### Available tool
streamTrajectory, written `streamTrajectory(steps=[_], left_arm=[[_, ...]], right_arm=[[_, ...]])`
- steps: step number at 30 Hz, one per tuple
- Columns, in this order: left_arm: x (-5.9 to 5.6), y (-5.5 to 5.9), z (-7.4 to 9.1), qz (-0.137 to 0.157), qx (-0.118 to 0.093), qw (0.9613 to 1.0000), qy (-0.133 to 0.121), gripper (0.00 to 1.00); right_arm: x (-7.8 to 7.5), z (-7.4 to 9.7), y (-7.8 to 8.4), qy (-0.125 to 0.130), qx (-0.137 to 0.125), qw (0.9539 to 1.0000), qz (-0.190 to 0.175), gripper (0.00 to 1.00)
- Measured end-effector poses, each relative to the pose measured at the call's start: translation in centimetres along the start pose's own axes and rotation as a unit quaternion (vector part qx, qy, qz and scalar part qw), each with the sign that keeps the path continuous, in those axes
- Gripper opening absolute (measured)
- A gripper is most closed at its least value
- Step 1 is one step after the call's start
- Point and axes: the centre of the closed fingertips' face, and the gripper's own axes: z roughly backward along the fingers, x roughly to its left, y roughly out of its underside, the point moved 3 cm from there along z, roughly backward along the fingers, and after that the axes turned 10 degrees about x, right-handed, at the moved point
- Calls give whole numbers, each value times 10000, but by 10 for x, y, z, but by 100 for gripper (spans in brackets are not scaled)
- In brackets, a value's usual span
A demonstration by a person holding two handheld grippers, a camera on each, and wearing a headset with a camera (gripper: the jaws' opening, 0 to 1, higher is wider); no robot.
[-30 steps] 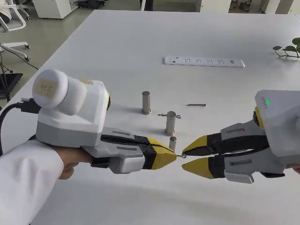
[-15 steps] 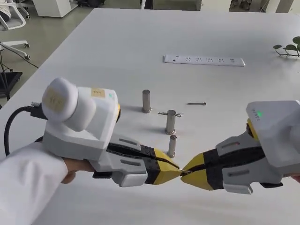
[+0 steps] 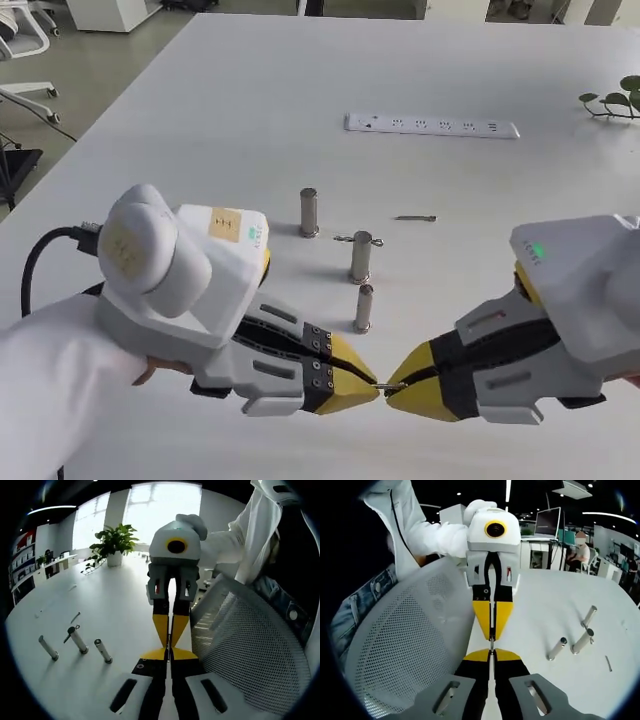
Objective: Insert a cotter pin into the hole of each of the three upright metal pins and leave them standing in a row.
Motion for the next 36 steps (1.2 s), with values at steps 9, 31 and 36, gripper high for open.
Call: streamTrajectory(steps=[9, 31, 36], left_arm=[[-3, 2, -1, 29, 31, 10000, 67, 0], [23, 5, -4, 357, -111, 9983, -455, 20], [43, 8, 0, 613, -253, 9932, -952, 37]], right_arm=[[1, -2, 1, -67, 79, 9999, -30, 0], [-23, 9, 12, 384, 54, 9990, -206, 0], [-37, 14, 20, 615, 181, 9972, -388, 0]])
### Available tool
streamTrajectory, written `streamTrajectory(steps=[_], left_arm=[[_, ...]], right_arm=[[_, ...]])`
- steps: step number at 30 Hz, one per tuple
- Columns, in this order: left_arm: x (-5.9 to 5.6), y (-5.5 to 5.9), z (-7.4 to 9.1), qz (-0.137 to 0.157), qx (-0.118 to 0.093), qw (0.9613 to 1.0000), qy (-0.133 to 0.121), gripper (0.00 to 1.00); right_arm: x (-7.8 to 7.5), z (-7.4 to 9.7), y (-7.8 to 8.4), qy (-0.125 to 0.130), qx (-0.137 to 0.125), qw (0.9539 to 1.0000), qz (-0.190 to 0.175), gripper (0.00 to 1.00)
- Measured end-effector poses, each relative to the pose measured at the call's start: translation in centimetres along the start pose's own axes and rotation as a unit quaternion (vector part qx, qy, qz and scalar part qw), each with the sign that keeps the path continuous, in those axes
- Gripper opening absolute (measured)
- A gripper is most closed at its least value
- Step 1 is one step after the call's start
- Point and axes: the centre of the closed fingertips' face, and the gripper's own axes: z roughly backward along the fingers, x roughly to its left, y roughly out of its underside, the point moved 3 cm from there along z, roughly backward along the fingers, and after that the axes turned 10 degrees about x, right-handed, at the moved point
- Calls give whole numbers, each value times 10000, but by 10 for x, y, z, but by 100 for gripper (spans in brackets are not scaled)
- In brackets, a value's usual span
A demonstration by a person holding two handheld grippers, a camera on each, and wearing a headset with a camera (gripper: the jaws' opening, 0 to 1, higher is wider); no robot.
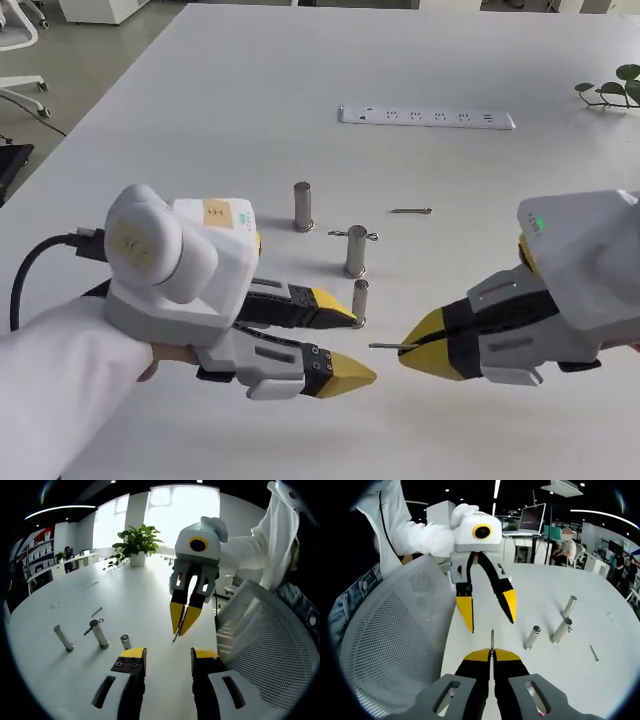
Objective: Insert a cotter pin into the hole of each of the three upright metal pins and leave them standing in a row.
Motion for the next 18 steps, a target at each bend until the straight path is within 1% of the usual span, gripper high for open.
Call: streamTrajectory(steps=[1, 6, 8, 9, 10, 11, 12, 13, 14, 18], left_arm=[[4, 1, -1, 75, -19, 9999, -78, 39], [21, 3, -7, 321, -94, 9985, -442, 43], [26, 4, -12, 440, -125, 9978, -482, 43], [27, 4, -15, 450, -113, 9977, -496, 43], [29, 7, -19, 496, -5, 9972, -554, 44], [31, 10, -21, 479, 108, 9970, -606, 45], [31, 10, -24, 402, 128, 9972, -622, 44], [32, 11, -26, 442, 129, 9970, -621, 43], [34, 12, -28, 574, 139, 9961, -656, 42], [42, 12, -35, 773, 47, 9936, -819, 37]], right_arm=[[-4, 1, 1, 83, 42, 10000, -16, 0], [-19, 1, 5, 292, 170, 9994, -122, 0], [-25, 1, 5, 370, 207, 9990, -163, 0], [-28, 0, 6, 402, 220, 9988, -179, 0], [-32, 0, 6, 456, 250, 9985, -191, 0], [-39, -1, 8, 481, 273, 9983, -198, 0], [-42, -1, 8, 509, 294, 9981, -204, 0], [-45, -1, 9, 540, 318, 9978, -231, 0], [-47, -2, 9, 562, 328, 9976, -236, 0], [-51, -4, 11, 604, 422, 9970, -247, 0]])
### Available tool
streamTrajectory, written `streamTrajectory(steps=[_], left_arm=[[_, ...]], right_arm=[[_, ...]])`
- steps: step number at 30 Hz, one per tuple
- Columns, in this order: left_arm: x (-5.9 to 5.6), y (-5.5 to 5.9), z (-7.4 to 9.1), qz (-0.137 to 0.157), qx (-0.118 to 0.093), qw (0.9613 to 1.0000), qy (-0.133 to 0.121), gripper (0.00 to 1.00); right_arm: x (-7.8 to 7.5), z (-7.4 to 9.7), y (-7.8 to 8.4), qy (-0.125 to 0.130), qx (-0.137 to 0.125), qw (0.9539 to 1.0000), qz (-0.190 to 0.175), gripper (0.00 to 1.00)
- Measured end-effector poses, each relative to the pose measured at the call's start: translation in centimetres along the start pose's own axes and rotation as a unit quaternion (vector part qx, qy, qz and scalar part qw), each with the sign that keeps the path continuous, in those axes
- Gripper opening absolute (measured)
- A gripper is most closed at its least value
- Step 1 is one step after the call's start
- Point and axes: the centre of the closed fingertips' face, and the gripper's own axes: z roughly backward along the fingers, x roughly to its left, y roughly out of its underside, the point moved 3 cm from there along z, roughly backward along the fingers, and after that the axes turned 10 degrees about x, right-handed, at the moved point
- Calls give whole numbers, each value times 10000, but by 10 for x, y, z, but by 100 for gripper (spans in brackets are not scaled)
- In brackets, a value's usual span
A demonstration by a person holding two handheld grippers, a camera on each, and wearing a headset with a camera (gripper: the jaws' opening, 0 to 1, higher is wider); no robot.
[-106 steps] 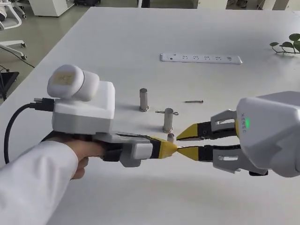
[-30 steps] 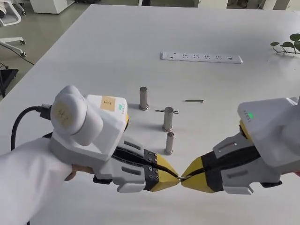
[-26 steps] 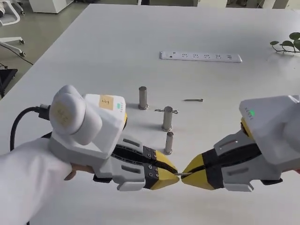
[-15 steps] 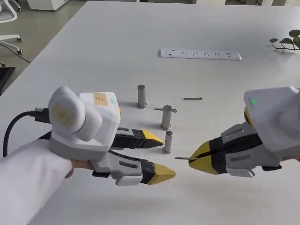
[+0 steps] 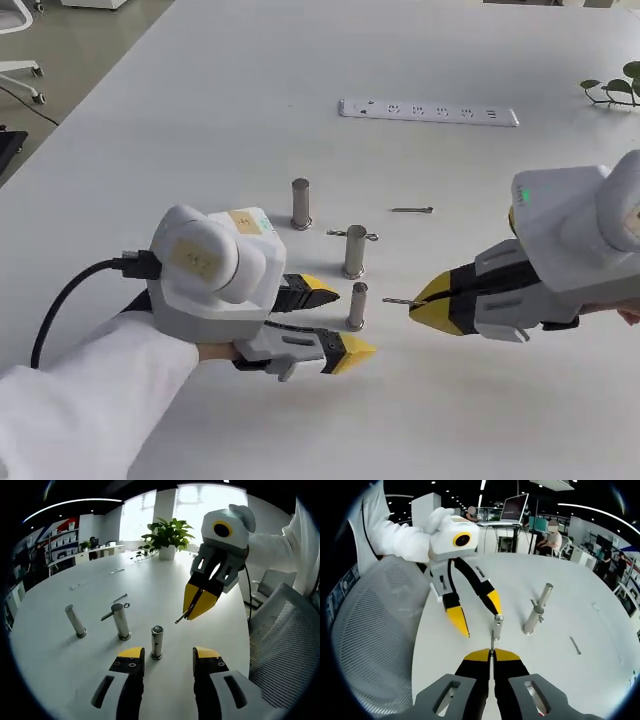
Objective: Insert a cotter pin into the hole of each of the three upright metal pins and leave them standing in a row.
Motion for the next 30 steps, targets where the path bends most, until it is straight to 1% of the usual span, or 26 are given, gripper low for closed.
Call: streamTrajectory(steps=[2, 4, 6, 7, 9, 11, 13, 15, 16, 18, 20, 25, 27, 30], left_arm=[[2, 0, -4, 67, -33, 10000, -46, 35], [3, 0, -6, 113, -30, 9999, -42, 33], [4, 3, -9, 157, 78, 9998, -42, 29], [6, 4, -11, 136, 115, 9998, -115, 28], [7, 6, -13, 144, 137, 9997, -121, 29], [7, 6, -13, 153, 135, 9997, -125, 25], [11, 6, -13, 180, 153, 9995, -229, 24], [11, 6, -14, 232, 164, 9993, -231, 23], [12, 6, -14, 248, 158, 9993, -229, 22], [12, 6, -14, 265, 122, 9993, -226, 15], [10, 4, -14, 313, 90, 9993, -169, 11], [13, 3, -15, 276, 76, 9994, -199, 10], [14, 3, -15, 236, 66, 9994, -245, 8], [14, 3, -16, 213, 57, 9995, -238, 8]], right_arm=[[0, -1, 0, -1, 21, 10000, -5, 0], [-1, -2, -1, 7, 18, 10000, -12, 0], [-4, -4, -1, 3, 11, 10000, -3, 0], [-5, -5, -1, 0, 14, 10000, 2, 0], [-6, -7, -2, -1, 30, 10000, 21, 0], [-7, -7, -1, -7, 36, 10000, 39, 0], [-8, -8, -1, -21, 30, 10000, 58, 0], [-9, -9, -2, -42, 21, 10000, 63, 0], [-9, -10, -2, -56, 20, 9999, 82, 0], [-8, -12, -3, -87, 33, 9999, 119, 0], [-7, -14, -4, -117, 52, 9998, 148, 0], [-7, -17, -6, -150, 84, 9997, 197, 0], [-7, -17, -7, -142, 88, 9997, 200, 0], [-7, -15, -8, -131, 70, 9997, 201, 0]])
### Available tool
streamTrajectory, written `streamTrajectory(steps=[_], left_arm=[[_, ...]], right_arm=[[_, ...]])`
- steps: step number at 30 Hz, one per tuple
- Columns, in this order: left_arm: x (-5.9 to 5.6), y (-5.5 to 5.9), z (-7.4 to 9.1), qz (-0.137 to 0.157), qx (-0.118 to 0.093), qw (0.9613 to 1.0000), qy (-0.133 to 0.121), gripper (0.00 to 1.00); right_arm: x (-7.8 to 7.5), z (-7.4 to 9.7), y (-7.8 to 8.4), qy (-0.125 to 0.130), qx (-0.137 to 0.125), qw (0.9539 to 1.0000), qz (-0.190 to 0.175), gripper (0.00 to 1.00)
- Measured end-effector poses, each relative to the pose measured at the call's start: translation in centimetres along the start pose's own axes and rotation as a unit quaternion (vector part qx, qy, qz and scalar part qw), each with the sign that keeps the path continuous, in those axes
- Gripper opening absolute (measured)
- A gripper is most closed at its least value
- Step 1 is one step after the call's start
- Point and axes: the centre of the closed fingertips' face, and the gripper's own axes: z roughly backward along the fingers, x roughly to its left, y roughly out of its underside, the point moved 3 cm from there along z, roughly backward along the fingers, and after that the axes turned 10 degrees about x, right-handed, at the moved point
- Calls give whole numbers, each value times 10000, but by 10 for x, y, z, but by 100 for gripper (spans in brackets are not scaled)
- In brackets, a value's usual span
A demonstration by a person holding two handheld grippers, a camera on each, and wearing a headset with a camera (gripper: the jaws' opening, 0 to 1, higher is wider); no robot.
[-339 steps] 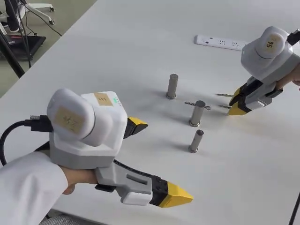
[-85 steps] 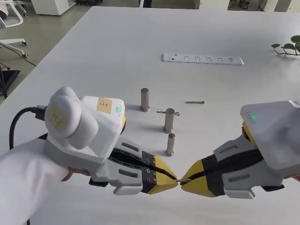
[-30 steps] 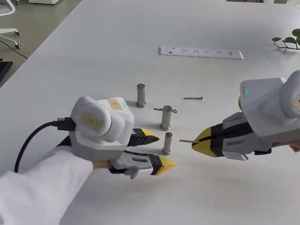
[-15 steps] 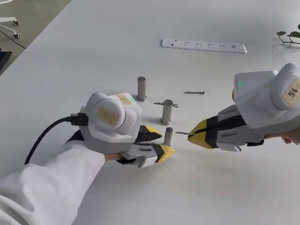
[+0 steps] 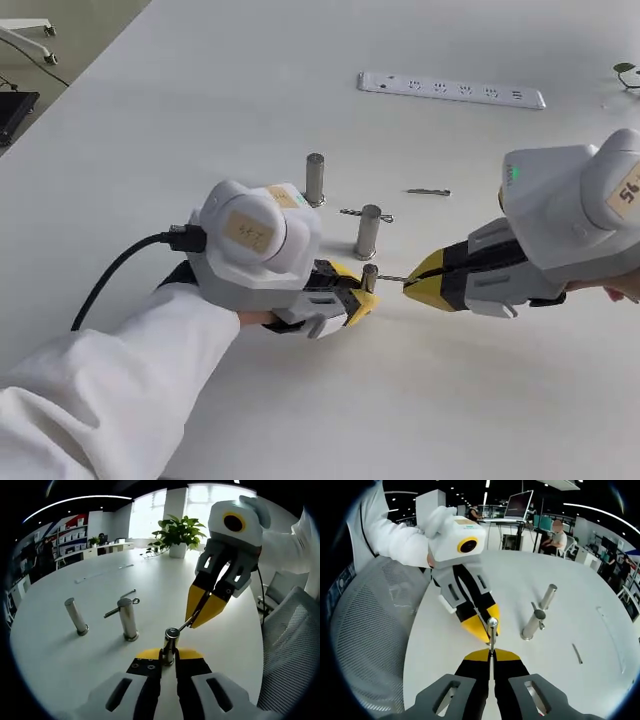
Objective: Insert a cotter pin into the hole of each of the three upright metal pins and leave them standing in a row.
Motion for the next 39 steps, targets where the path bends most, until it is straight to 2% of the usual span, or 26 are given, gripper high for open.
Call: streamTrajectory(steps=[3, 9, 16, 24, 28, 31, 39], left_arm=[[0, 0, 0, -41, 0, 10000, -6, 8], [-1, 0, 0, -119, 1, 9999, -1, 8], [-2, 0, -1, -259, 19, 9997, 23, 7], [-1, 0, -2, -322, 47, 9995, -3, 7], [-3, 5, -4, -443, 165, 9989, -24, 7], [-4, 4, -4, -404, 158, 9991, -13, 7], [-4, 4, -4, -523, 187, 9984, -60, 7]], right_arm=[[0, 2, -2, -17, -60, 10000, -9, 0], [2, 0, -1, -54, 55, 9999, 127, 0], [2, 3, -6, -50, -23, 9998, 183, 0], [-1, -5, -5, -47, 74, 9997, 229, 0], [-1, -8, -7, -52, 81, 9996, 257, 0], [1, -10, -8, -79, 115, 9995, 271, 0], [1, -16, -13, -46, 175, 9991, 375, 0]])
